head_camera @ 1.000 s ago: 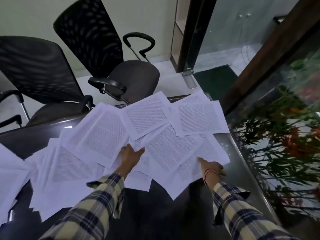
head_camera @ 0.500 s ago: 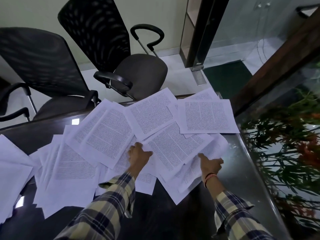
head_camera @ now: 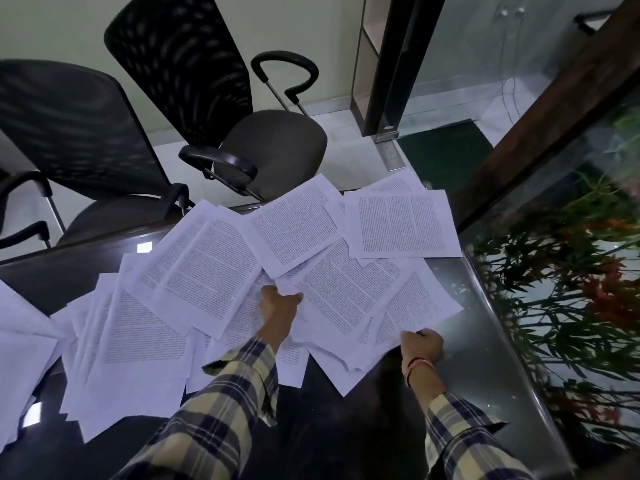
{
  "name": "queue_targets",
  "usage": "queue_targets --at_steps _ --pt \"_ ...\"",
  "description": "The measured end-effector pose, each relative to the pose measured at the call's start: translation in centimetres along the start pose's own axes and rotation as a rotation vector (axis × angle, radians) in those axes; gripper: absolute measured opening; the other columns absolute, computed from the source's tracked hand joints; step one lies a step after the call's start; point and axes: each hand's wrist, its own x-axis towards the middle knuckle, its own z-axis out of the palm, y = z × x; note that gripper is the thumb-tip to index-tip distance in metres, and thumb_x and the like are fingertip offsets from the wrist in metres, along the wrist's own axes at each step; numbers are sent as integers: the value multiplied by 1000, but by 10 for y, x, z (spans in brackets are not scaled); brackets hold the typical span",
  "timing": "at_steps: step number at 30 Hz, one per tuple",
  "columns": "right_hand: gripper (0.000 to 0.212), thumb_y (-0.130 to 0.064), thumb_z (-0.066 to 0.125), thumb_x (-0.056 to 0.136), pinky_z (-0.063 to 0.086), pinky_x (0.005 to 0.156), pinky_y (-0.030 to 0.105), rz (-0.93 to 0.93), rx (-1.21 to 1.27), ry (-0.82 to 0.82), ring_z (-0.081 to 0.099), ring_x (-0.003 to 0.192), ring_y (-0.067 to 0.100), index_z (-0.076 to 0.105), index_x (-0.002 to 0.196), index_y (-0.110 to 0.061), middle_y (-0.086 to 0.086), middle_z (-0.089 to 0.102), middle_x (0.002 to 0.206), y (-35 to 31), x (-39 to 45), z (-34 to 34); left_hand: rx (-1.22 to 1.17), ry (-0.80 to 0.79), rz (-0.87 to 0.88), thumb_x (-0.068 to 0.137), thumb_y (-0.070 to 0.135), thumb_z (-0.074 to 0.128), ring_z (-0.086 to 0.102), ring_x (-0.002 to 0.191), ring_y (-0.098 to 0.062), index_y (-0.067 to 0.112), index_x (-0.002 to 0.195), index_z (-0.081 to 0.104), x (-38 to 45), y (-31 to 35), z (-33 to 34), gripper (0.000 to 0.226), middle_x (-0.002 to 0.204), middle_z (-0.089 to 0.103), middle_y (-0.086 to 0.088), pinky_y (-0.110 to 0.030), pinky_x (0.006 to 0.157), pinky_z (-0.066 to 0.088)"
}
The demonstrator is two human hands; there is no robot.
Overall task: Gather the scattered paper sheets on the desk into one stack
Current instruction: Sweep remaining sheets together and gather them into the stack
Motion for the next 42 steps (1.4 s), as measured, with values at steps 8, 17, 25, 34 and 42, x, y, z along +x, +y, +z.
queue_targets --at_steps 8,17,25,34,42 --pt "33 4 80 78 52 69 30 -134 -235 -215 57 62 23 53 60 -7 6 60 60 3 23 -27 145 -329 45 77 20 89 70 96 -31 0 117 67 12 -26 -25 50 115 73 -18 -39 78 59" --pt "22 9 62 89 61 85 43 -180 -183 -524 67 92 31 68 86 -11 10 72 92 -8 39 -30 291 -214 307 83 37 85 57 126 -28 14 148 45 -14 -14 -22 80 140 58 -7 -45 105 49" --pt "55 -24 51 99 44 106 50 164 -83 -37 48 127 47 40 141 9 30 40 143 -36 4 6 644 -195 454 85 50 77 31 145 -34 14 157 35 -6 8 19 91 160 33 -11 -50 118 33" --pt "60 -26 76 89 51 83 37 271 180 -185 62 102 35 46 132 2 15 59 119 -35 -20 28 602 -270 372 76 51 85 46 138 -33 11 157 23 9 27 29 109 152 45 -11 -53 109 44" --pt "25 -1 79 78 57 83 35 105 228 -401 72 92 31 77 102 -8 8 78 98 5 -15 13 579 -619 227 77 38 88 50 130 -24 14 151 41 -12 -29 6 91 143 52 2 -38 112 41"
